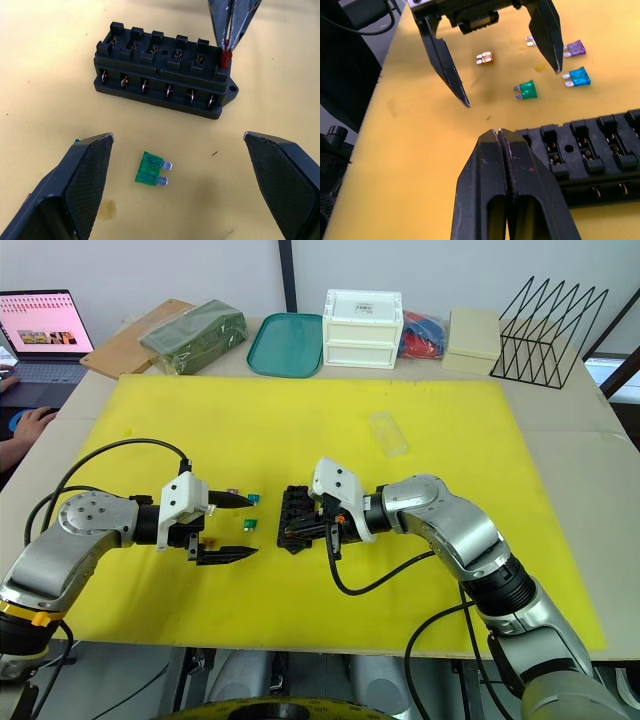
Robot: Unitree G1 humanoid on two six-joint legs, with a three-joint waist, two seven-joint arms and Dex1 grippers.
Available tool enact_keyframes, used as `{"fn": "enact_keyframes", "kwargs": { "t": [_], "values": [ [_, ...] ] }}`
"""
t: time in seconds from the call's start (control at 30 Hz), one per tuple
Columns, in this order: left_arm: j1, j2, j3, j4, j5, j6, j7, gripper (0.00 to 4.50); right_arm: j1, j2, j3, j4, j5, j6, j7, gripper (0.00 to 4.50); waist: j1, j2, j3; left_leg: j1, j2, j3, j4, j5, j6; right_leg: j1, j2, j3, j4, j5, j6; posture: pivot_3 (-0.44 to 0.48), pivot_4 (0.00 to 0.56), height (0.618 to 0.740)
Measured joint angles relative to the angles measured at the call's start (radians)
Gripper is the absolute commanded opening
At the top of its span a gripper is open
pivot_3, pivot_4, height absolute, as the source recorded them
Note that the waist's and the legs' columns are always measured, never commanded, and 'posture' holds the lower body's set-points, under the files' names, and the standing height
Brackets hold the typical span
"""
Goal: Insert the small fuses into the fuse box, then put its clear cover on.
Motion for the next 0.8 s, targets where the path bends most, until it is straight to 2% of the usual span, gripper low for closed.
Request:
{"fn": "enact_keyframes", "kwargs": {
  "t": [0.37,0.8],
  "values": [
    [0.002,0.000,0.000,0.000,0.000,0.000,0.010,4.50,0.004,-0.009,0.082,0.015,-0.084,-0.113,0.048,0.03,0.000,0.000,0.000,0.002,0.000,0.000,0.000,0.000,0.000,0.002,0.000,0.000,0.000,0.000,0.000,0.000,0.150,0.740],
    [0.009,-0.004,0.000,0.000,0.000,-0.001,0.020,4.50,-0.021,-0.004,0.072,0.034,-0.090,-0.107,0.049,0.03,0.000,0.000,0.000,0.002,0.000,0.000,0.000,0.000,0.000,0.002,0.000,0.000,0.000,0.000,0.000,0.000,0.150,0.740]
  ]
}}
